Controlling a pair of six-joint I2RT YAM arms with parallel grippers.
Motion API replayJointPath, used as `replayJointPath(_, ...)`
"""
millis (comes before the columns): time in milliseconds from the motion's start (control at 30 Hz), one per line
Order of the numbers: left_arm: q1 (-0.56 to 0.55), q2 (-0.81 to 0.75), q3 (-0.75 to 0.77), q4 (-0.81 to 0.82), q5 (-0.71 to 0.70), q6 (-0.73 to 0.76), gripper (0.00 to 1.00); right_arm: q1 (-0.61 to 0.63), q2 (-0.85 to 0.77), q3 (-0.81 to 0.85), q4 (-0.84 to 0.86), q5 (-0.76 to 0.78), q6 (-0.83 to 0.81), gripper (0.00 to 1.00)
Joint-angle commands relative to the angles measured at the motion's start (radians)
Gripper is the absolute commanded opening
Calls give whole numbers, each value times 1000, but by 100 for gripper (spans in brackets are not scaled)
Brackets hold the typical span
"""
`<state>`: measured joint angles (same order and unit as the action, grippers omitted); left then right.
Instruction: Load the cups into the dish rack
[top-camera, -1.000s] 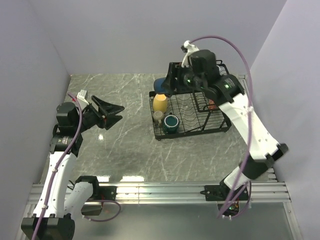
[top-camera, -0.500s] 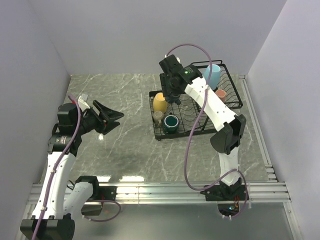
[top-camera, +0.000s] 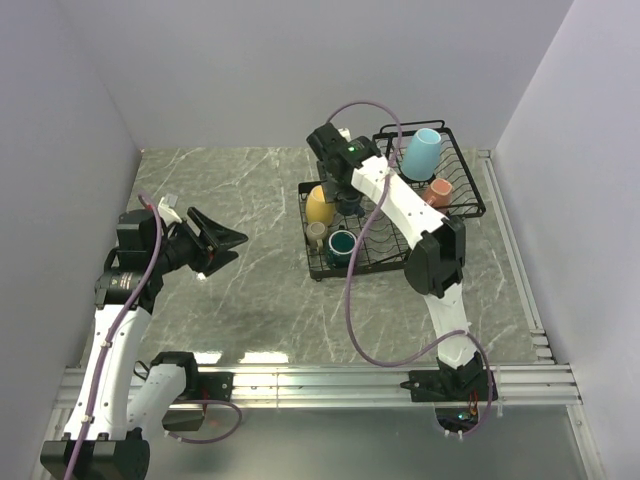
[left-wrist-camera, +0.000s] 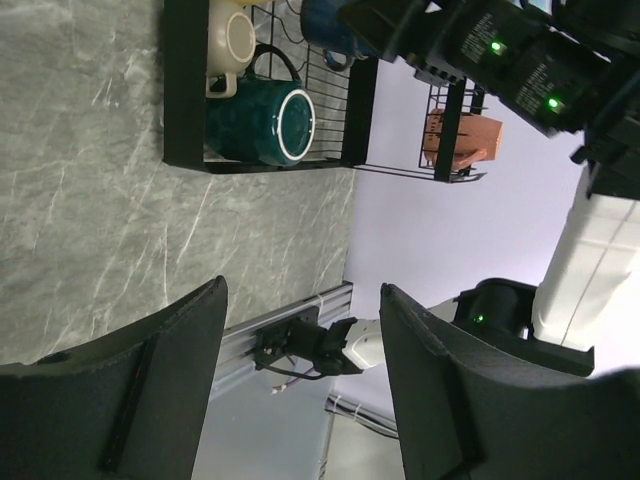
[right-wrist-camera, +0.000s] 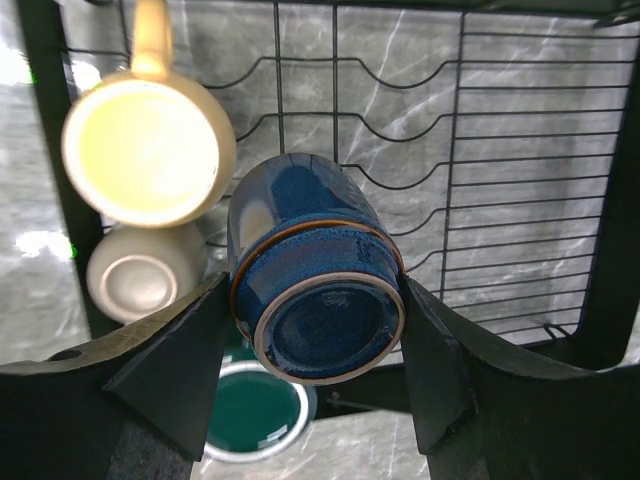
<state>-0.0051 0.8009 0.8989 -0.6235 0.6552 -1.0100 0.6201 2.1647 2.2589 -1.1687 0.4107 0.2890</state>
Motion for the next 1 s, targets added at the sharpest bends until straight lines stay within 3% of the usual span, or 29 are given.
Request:
replayJointPath(0, 4, -17, 34, -18, -8, 33, 67, 12, -2, 25, 33, 60, -10, 0)
replayJointPath(467, -4, -8, 28, -39, -26, 54, 67, 20, -20, -217, 159, -10, 38, 0)
replayJointPath(867, -13, 9, 52, -65, -39, 73, 67, 20, 1, -285, 228, -33, 70, 0)
replayJointPath(900, -13, 9, 52, -64, -39, 73, 67, 18, 6, -280, 213, -33, 72, 7)
replayJointPath(967, -13, 9, 51, -62, -39, 70, 67, 18, 12, -272, 202, -32, 72, 33)
